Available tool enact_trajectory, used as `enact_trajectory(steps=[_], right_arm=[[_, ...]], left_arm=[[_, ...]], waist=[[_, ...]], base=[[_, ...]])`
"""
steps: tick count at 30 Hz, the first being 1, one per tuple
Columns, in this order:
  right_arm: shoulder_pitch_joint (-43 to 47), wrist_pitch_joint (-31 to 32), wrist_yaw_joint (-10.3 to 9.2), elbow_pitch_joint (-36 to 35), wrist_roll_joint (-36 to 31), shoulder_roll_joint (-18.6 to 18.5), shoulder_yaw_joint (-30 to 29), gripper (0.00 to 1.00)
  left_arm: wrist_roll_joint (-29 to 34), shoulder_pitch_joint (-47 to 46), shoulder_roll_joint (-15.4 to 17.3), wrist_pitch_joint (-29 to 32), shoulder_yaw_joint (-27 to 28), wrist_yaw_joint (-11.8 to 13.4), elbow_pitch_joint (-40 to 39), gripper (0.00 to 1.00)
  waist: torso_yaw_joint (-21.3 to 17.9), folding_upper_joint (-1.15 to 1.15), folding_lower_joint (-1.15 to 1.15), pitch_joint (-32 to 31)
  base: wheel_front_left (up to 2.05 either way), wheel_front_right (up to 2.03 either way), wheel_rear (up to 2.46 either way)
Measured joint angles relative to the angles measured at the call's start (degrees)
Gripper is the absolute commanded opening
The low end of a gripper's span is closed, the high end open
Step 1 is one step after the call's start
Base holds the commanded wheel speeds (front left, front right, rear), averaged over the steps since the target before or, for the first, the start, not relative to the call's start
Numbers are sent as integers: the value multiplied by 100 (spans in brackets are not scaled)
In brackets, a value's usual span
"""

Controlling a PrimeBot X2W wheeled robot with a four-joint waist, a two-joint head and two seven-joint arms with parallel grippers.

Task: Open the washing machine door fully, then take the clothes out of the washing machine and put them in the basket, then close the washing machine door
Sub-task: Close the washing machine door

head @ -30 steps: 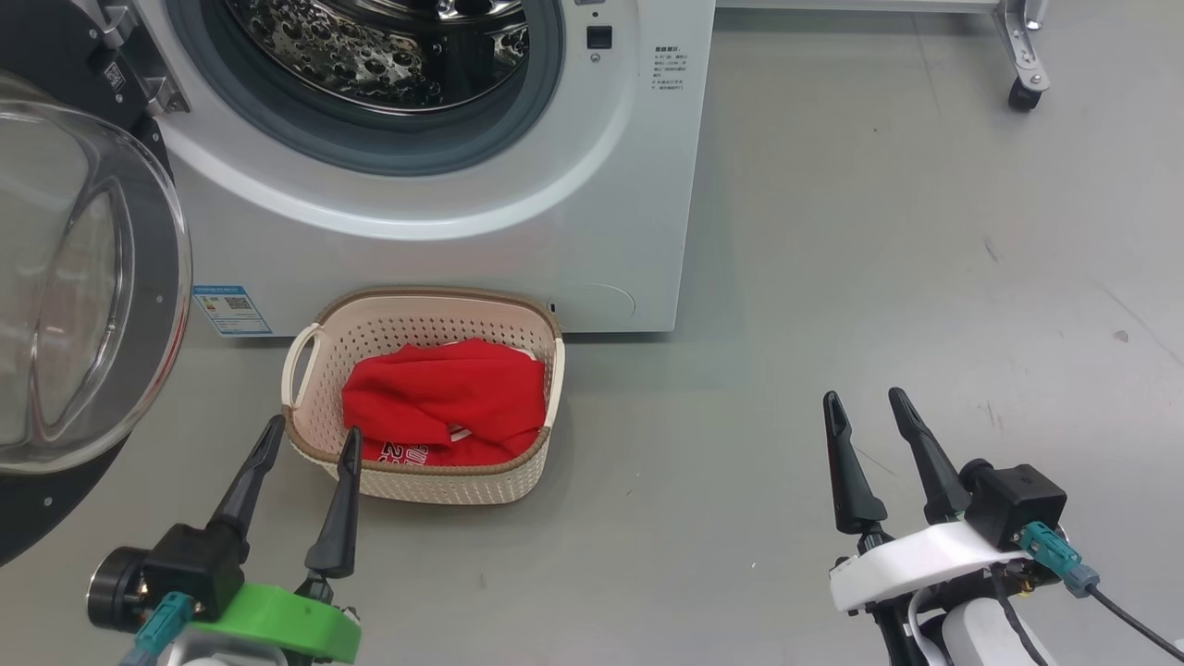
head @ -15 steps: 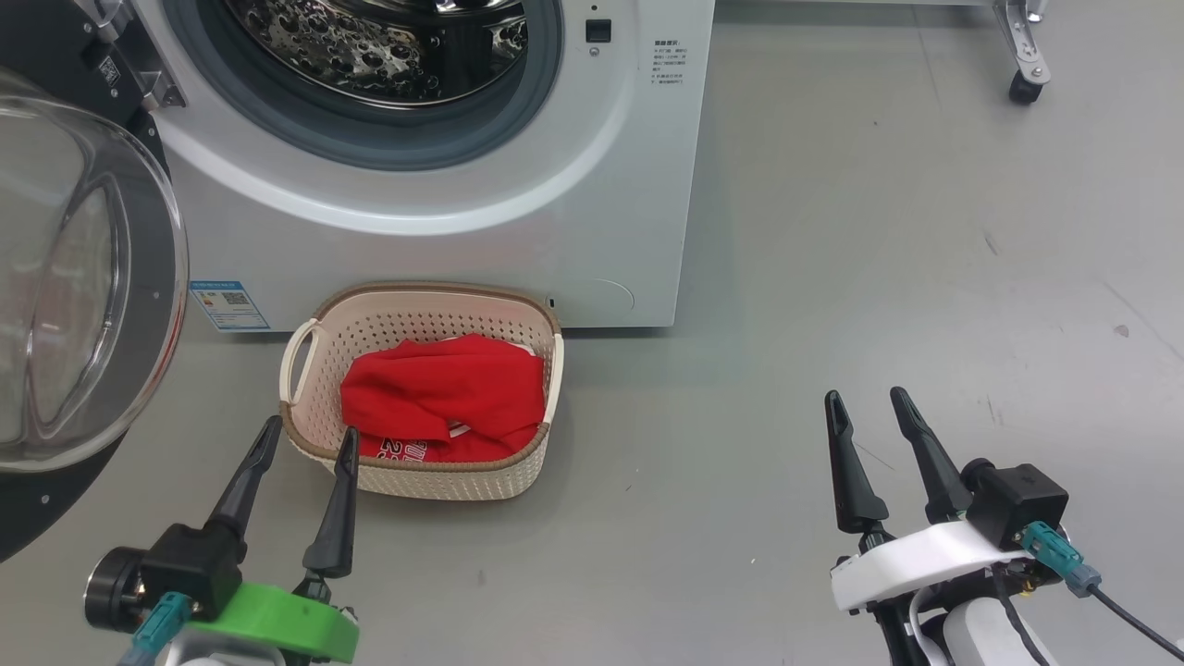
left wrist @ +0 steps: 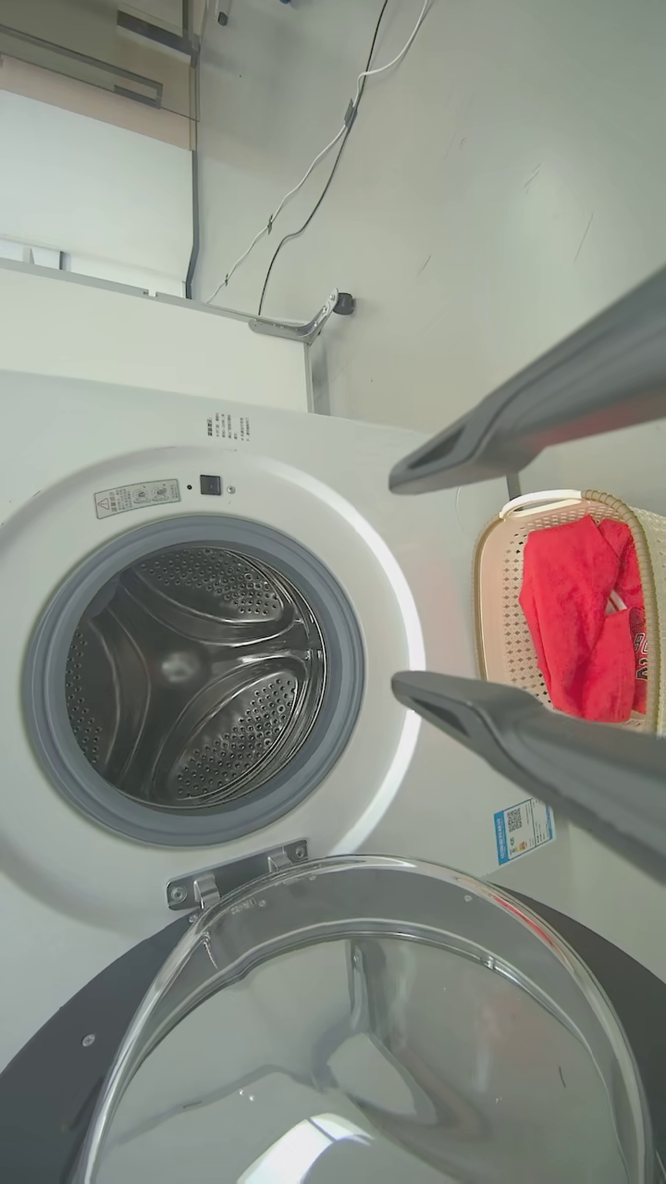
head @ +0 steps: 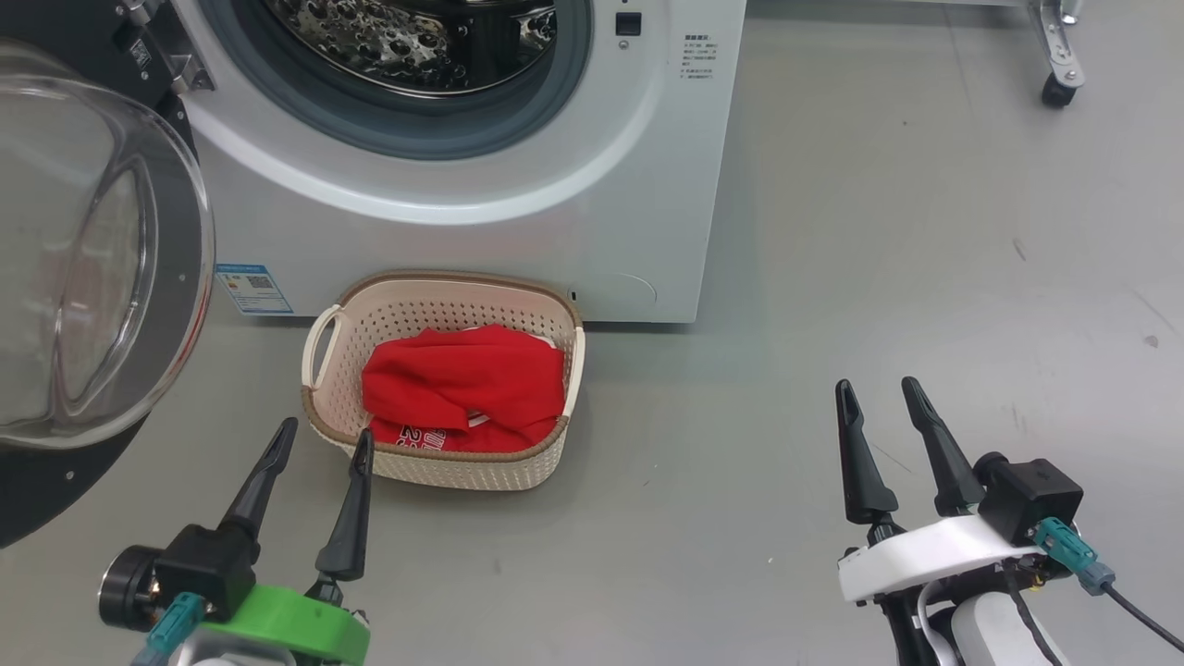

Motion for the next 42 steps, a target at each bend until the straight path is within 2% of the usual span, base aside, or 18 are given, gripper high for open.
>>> enact_trajectory(steps=[16,25,38,42], right_arm=[[-34,0,53,-8,-62,-34,194,100],[-148,1,102,85,-88,-56,361,100],[-171,4,109,181,-88,-99,398,100],[-241,58,146,212,-88,-90,584,100]], left_arm=[[-1,-3,-51,0,130,1,-8,100],[-1,3,-85,-1,245,103,-32,100],[-1,28,-135,0,196,102,-54,100],[-2,121,-145,-1,320,105,-112,100]], waist=[[845,0,0,129],[1458,0,0,146],[2358,0,0,66],[2613,0,0,50]], base=[[0,0,0],[0,0,0],[0,0,0],[0,0,0]])
